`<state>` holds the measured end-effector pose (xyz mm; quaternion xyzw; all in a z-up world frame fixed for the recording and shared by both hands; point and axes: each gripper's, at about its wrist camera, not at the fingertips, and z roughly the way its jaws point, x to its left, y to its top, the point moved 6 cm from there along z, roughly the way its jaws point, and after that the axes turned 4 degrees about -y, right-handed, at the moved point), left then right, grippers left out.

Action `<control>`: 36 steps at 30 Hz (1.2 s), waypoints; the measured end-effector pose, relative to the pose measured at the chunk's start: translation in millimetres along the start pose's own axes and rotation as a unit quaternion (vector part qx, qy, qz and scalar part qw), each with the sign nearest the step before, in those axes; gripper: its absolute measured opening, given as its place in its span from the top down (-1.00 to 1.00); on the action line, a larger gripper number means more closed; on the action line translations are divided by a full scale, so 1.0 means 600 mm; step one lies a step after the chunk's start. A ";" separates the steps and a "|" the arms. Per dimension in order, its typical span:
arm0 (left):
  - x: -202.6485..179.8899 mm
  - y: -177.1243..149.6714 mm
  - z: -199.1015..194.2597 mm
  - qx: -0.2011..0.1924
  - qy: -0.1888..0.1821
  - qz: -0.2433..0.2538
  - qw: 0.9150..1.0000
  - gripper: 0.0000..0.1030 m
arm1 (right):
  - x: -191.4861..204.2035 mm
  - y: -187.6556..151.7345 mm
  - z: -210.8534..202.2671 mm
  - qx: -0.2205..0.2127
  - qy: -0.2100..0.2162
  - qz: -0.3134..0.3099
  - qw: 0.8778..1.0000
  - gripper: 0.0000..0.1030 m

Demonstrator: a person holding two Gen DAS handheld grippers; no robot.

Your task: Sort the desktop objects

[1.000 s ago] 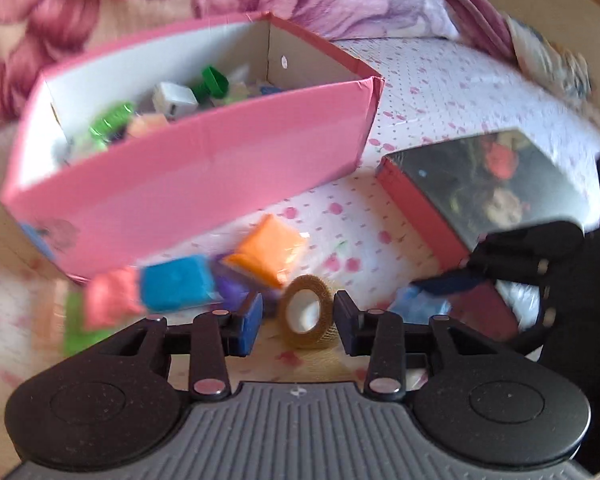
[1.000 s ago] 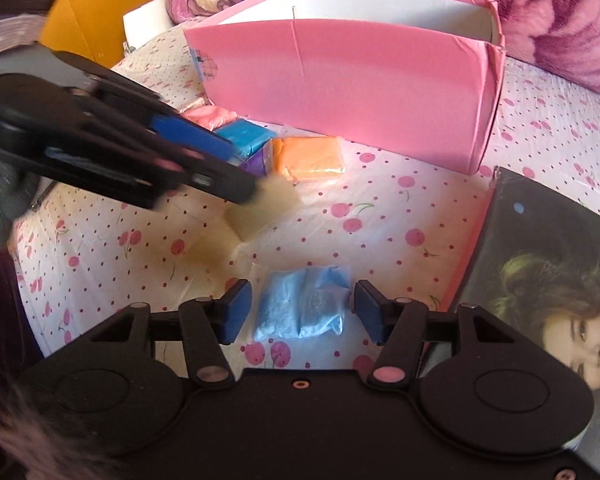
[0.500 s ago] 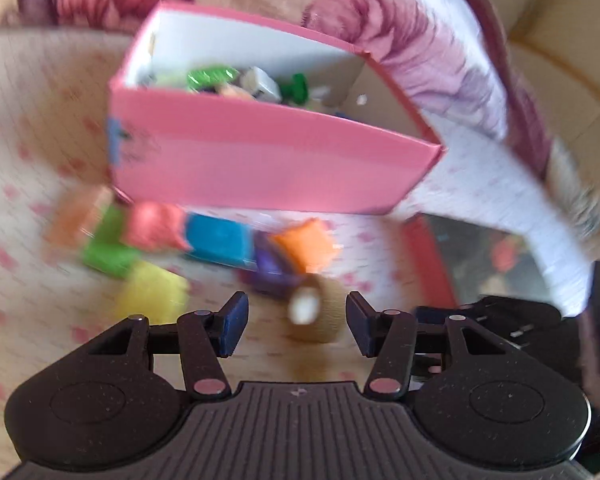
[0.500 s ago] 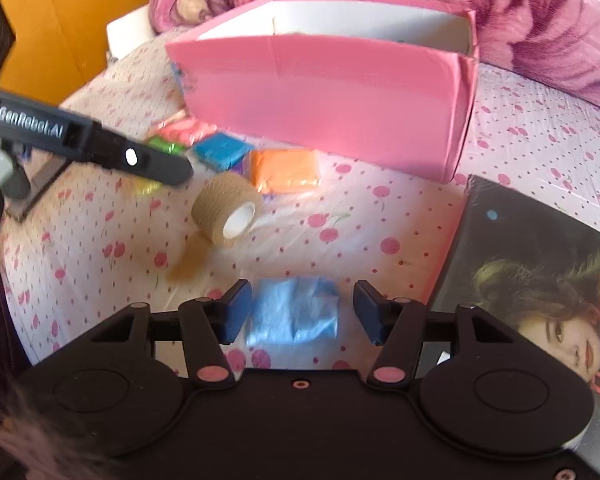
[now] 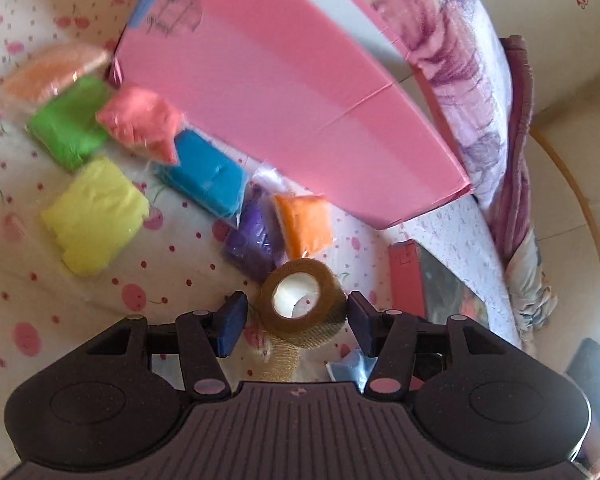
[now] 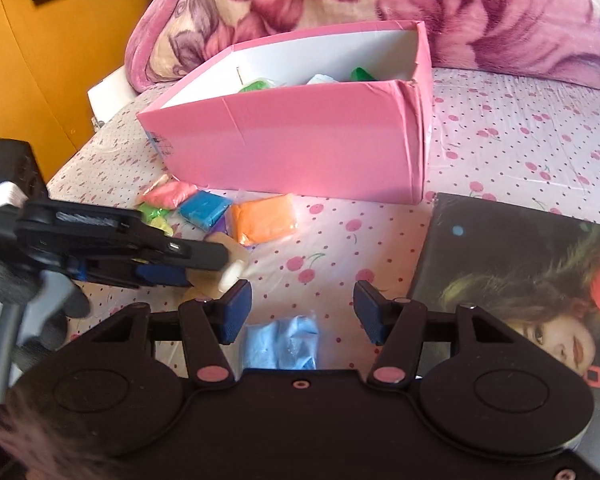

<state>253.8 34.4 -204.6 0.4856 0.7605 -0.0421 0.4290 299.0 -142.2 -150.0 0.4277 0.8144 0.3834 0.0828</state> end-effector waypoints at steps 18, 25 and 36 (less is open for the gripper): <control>-0.136 0.062 -0.126 -0.056 -0.005 0.113 0.992 0.09 | 0.008 -0.002 0.016 0.011 0.008 -0.002 1.000 -0.14; -0.194 0.120 -0.147 -0.074 -0.023 0.131 0.988 0.09 | 0.009 0.006 0.015 -0.004 0.004 0.002 1.000 -0.14; -0.204 0.054 -0.109 0.010 -0.140 -0.004 0.990 0.09 | 0.016 0.046 -0.039 -0.122 0.044 0.000 0.992 -0.14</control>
